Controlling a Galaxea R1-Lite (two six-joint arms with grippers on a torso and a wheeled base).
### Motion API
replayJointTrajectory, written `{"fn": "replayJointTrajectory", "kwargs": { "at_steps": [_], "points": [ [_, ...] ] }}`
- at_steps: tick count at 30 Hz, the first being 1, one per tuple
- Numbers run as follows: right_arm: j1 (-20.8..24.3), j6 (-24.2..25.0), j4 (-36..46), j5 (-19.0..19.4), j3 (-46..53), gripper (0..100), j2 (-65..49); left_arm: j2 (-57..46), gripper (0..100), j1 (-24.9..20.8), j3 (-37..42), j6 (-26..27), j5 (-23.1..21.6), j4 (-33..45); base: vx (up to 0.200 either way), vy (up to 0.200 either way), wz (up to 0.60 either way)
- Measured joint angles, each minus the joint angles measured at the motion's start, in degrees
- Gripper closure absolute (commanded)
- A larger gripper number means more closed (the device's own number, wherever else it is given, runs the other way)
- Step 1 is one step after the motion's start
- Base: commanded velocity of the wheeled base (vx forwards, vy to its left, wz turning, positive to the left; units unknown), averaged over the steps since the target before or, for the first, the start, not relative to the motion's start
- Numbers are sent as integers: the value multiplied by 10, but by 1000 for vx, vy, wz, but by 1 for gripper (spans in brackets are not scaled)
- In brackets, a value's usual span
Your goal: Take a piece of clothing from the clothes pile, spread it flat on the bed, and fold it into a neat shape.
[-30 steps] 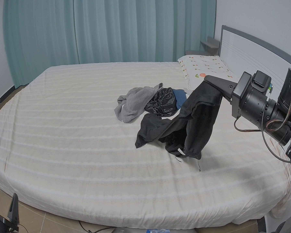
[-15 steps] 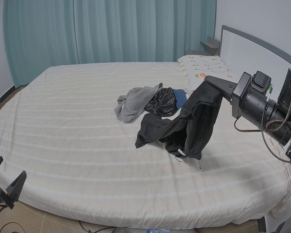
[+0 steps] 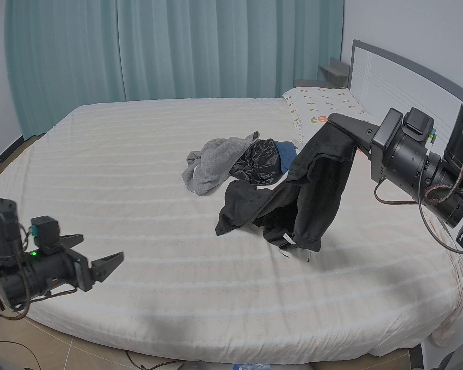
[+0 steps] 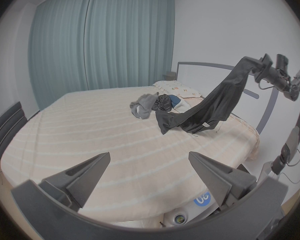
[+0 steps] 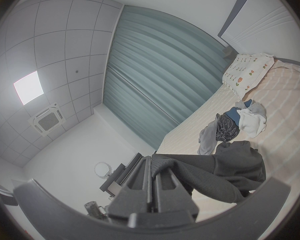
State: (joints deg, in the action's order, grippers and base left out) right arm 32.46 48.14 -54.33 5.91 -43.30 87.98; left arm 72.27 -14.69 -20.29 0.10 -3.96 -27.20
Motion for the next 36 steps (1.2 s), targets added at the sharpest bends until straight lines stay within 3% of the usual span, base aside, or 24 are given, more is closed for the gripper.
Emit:
{"fn": "replayJointTrajectory", "kwargs": {
  "at_steps": [10, 20, 29, 36],
  "points": [
    [-5, -1, 3, -10, -16, 100, 4, 287, 0, -86, -109, -63, 43, -139, 0, 0, 0],
    [11, -3, 5, -21, -44, 100, 4, 553, 0, -153, -308, -107, 47, -217, 0, 0, 0],
    [43, -23, 1, -32, -56, 100, 4, 672, 0, -177, -451, -163, 34, -229, 0, 0, 0],
    [50, -26, -1, -34, -56, 100, 3, 732, 0, -177, -560, -173, 57, -201, 0, 0, 0]
  ]
}}
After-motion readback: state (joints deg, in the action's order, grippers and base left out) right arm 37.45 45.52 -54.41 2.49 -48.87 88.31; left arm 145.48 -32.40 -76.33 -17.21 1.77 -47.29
